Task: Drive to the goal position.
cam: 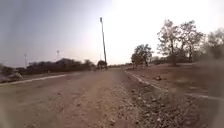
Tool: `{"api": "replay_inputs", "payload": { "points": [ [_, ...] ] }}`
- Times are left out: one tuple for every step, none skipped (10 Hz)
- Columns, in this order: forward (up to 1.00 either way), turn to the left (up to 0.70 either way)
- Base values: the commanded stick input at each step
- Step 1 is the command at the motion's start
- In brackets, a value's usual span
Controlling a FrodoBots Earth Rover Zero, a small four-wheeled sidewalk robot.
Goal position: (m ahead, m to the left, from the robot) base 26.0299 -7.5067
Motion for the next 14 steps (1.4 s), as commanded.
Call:
{"api": "replay_inputs", "payload": {
  "points": [
    [0.7, 0.0],
    [0.7, 0.0],
    [0.7, 0.0],
    [0.7, 0.0],
    [0.7, 0.0],
    [0.7, 0.0],
    [0.7, 0.0],
    [0.7, 0.0],
    [0.7, 0.0],
    [0.7, 0.0],
    [0.7, 0.0],
    [0.7, 0.0],
    [0.7, 0.0],
    [0.7, 0.0]
  ]
}}
